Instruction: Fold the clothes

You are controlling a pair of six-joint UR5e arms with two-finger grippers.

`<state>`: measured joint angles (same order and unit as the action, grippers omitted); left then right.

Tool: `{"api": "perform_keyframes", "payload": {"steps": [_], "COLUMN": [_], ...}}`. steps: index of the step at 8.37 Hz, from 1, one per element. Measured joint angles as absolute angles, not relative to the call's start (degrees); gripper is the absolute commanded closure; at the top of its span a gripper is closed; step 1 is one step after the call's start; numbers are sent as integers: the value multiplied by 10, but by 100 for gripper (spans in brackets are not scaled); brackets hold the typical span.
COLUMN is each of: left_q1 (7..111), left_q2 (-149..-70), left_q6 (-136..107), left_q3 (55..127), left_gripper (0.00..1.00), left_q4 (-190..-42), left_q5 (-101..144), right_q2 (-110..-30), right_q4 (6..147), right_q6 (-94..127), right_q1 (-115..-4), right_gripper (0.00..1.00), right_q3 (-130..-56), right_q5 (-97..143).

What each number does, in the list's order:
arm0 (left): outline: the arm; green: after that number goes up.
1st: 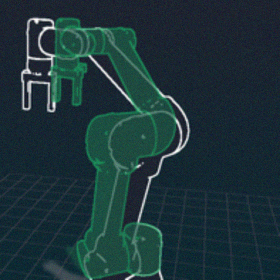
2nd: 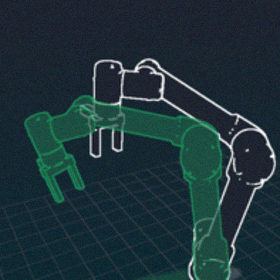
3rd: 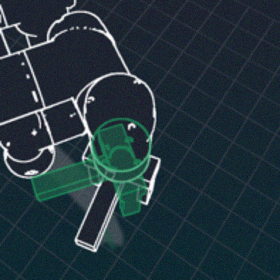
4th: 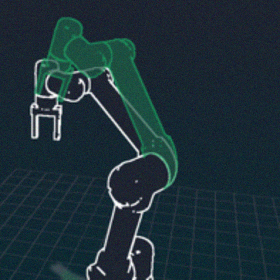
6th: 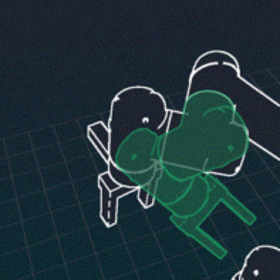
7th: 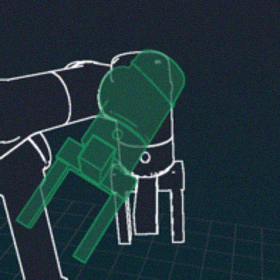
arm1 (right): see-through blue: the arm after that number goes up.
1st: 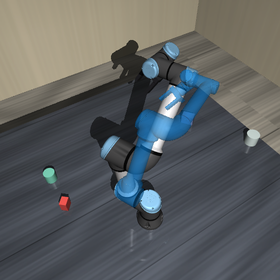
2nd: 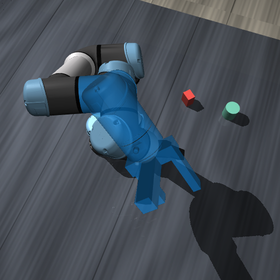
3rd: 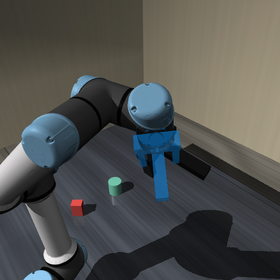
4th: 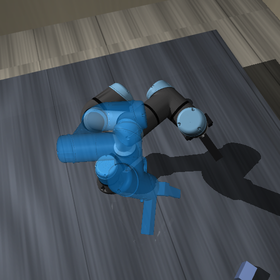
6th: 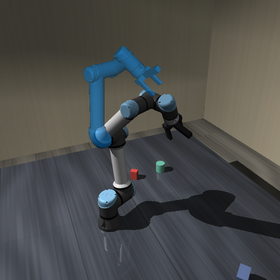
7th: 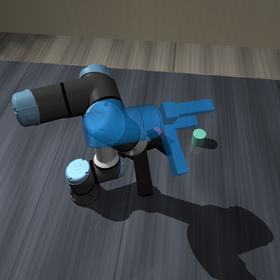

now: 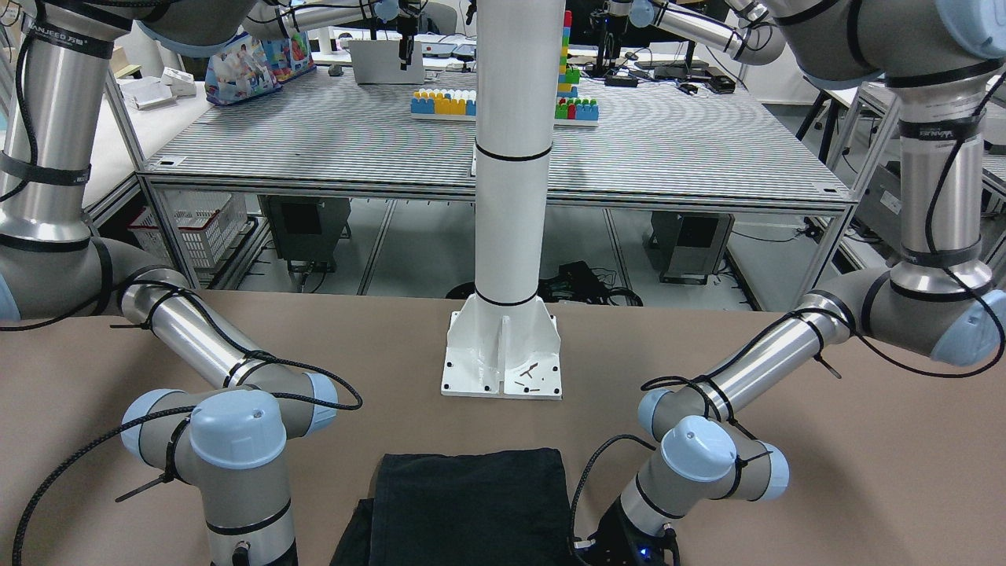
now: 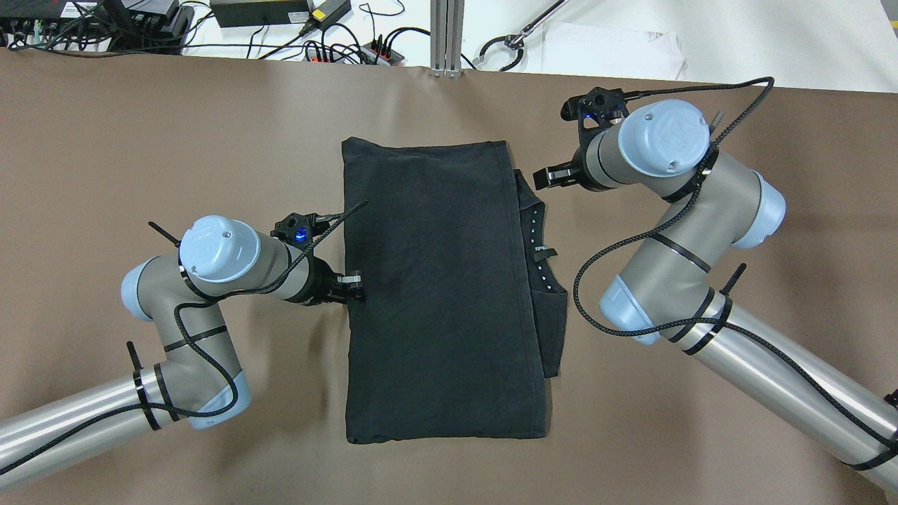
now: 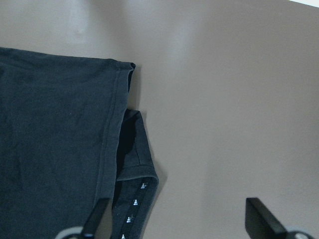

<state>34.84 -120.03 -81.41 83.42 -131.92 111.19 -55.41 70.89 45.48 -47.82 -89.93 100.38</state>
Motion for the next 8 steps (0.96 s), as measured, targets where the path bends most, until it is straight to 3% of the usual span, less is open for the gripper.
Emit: {"api": "perform_keyframes", "payload": {"steps": [8], "left_q1": [378], "left_q2": [-1184], "left_q6": [-770], "left_q3": [841], "left_gripper": [100], "left_q4": [-1327], "left_q5": [1118], "right_q2": [-560], "right_q4": [708], "right_q6": [454], "right_q1": [-478], "right_gripper": [6], "right_q3": [-898], "right_q5": [1004]}}
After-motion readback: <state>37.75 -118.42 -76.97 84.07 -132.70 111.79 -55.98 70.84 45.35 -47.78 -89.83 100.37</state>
